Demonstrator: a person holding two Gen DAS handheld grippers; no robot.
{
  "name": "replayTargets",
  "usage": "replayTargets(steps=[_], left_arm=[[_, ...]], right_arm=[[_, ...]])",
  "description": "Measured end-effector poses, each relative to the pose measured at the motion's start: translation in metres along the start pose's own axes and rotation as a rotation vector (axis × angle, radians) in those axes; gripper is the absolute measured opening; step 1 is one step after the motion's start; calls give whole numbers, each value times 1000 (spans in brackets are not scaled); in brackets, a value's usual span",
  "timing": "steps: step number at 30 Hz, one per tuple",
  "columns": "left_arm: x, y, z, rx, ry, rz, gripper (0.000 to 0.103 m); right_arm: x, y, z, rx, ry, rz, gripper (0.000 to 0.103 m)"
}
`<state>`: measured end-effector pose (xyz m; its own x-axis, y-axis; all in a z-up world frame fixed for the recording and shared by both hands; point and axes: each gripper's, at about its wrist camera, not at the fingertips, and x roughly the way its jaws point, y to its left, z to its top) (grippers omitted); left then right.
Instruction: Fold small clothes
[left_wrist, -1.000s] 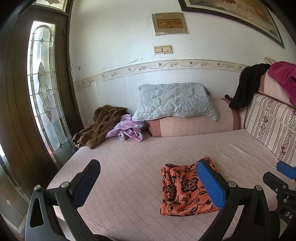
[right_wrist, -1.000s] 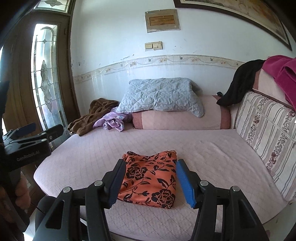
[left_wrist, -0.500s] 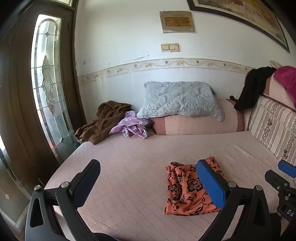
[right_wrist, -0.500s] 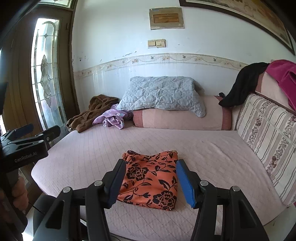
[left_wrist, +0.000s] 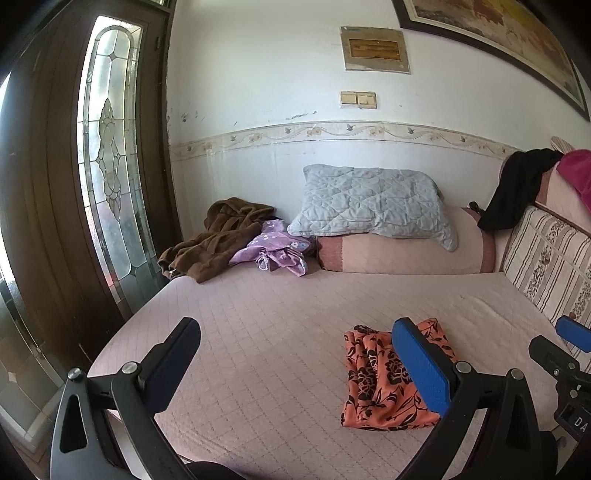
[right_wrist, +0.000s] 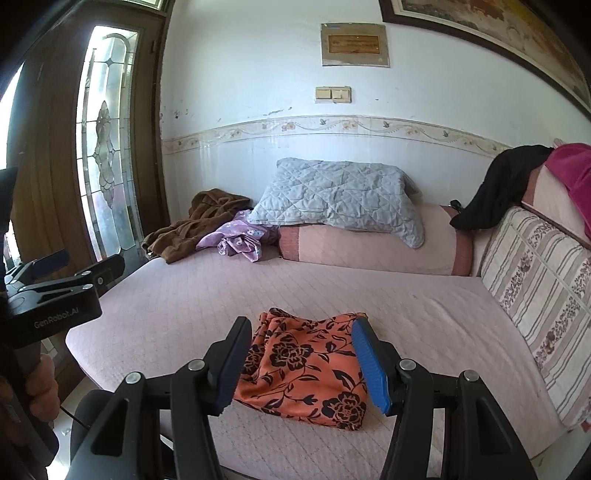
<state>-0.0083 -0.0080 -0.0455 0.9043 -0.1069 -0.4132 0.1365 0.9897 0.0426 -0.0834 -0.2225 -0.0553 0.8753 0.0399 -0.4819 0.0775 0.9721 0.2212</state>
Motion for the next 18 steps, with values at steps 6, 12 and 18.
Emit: replayTargets(steps=[6, 12, 18], left_arm=[[-3, 13, 1, -28, -8, -5, 103], [-8, 24, 4, -53, -13, -15, 103], [-4, 30, 5, -68, -9, 4, 103]], right_arm=[[-4, 15, 4, -45, -7, -17, 60], [-13, 25, 11, -71, -27, -22, 61], [-16, 31, 14, -90, -31, -28, 60]])
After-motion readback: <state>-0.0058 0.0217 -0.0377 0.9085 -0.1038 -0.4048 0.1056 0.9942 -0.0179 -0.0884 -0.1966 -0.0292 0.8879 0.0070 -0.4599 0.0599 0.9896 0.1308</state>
